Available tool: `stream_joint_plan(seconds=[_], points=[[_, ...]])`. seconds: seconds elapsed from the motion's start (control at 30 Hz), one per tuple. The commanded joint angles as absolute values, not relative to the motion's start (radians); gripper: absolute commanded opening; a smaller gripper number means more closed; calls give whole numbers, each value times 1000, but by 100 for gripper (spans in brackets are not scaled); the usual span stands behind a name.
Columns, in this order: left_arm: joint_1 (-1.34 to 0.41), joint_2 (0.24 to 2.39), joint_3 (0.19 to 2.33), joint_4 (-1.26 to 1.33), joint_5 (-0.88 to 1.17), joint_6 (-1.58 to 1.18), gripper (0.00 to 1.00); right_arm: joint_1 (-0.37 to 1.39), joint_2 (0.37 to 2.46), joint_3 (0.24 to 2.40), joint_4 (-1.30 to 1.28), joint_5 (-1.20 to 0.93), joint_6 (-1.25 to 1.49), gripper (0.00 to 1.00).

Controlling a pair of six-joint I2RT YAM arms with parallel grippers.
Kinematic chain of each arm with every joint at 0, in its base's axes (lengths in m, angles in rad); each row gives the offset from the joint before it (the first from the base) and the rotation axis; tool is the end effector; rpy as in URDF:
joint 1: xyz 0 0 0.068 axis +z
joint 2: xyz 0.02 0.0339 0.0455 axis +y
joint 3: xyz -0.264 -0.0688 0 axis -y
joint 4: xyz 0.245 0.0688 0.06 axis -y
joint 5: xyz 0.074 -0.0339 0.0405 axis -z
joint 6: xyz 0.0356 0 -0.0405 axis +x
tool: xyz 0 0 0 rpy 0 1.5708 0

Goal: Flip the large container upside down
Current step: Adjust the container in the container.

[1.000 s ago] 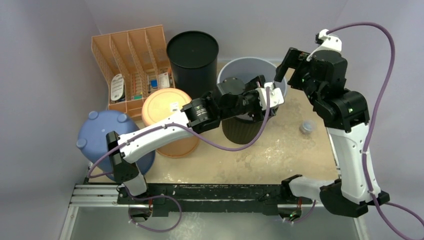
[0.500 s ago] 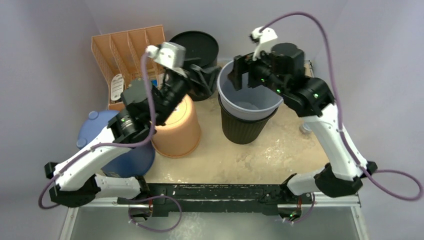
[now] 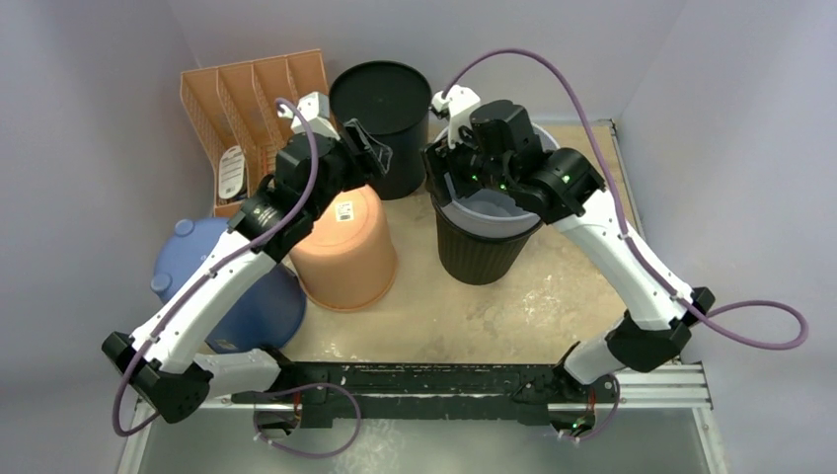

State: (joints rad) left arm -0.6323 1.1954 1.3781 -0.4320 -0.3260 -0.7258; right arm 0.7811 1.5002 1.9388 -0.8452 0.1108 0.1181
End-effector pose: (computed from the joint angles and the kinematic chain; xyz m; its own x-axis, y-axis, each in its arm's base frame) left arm 0.2146 -0.1431 0.4361 -0.3543 -0.5199 -0.7773 0.0994 0.8056 -0.5841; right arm 0.2145 0.2071 0.4919 -0.3528 -0.1849 -0.9172 -0.5902 0.8047 0.0648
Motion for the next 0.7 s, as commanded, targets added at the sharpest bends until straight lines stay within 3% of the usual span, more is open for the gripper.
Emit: stream_joint_plan(seconds=[0.0,0.1,0.27,0.33,0.4,0.43,0.67], points=[[-615,1247,1380,-368,-154,-852,68,830,1554,1959,-911,197,108,68],[-604,1270,1378,-357,-97,-873,68,837,1574,1959,-935,263,123,59],[-574,1307,1392,-367,-49,-912,68,843,1590,1957,-960,270,130,51],[-555,1311,1371,-348,-13,-938,68,844,1588,1956,-969,284,135,34],[-545,1309,1338,-293,32,-959,67,844,1568,1949,-964,334,150,5],[-545,1309,1328,-272,53,-967,66,844,1551,1942,-962,333,154,0],[-555,1350,1291,-119,211,-1029,65,842,1477,1895,-908,369,209,0]])
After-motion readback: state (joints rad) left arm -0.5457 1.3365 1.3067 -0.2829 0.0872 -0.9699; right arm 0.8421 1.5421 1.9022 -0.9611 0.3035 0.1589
